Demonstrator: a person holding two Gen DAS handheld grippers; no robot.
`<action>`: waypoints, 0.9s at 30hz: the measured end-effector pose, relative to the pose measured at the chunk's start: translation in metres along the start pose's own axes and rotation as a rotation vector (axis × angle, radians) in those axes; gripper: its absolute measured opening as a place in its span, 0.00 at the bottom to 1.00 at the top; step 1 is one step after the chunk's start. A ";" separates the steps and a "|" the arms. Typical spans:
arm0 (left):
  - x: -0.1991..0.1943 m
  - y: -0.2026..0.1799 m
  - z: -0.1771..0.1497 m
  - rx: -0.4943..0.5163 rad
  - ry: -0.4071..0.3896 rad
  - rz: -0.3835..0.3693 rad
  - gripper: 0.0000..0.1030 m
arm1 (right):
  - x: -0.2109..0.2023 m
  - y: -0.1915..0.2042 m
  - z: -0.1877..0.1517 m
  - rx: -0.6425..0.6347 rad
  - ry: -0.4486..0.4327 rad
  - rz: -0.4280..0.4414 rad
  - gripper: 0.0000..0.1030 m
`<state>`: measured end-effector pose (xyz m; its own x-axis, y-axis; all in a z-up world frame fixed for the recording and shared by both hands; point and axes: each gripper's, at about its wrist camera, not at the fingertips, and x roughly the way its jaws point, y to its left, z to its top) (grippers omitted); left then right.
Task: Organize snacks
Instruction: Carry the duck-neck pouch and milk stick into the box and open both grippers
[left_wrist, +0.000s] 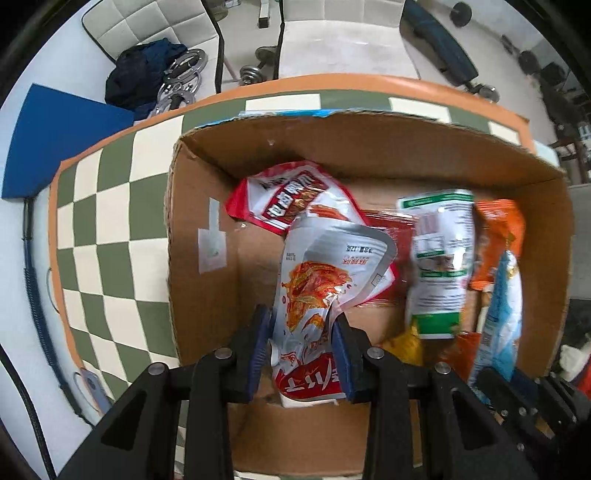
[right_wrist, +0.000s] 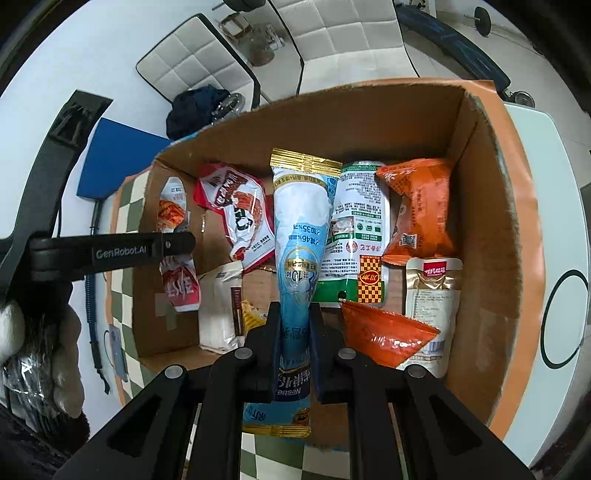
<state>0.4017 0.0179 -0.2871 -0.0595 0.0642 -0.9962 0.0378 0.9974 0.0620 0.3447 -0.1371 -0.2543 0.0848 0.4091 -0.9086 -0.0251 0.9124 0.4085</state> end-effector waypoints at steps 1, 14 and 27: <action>0.001 0.000 0.001 0.006 0.000 0.016 0.29 | 0.004 0.000 0.001 -0.001 0.006 -0.006 0.14; 0.007 0.006 0.005 -0.016 0.008 0.019 0.39 | 0.037 -0.008 0.004 0.025 0.089 -0.044 0.70; -0.013 0.007 -0.016 -0.053 -0.058 -0.034 0.86 | 0.014 -0.005 -0.003 0.013 0.051 -0.119 0.84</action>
<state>0.3866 0.0250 -0.2731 -0.0019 0.0297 -0.9996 -0.0158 0.9994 0.0297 0.3429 -0.1360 -0.2693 0.0353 0.2987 -0.9537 -0.0051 0.9543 0.2987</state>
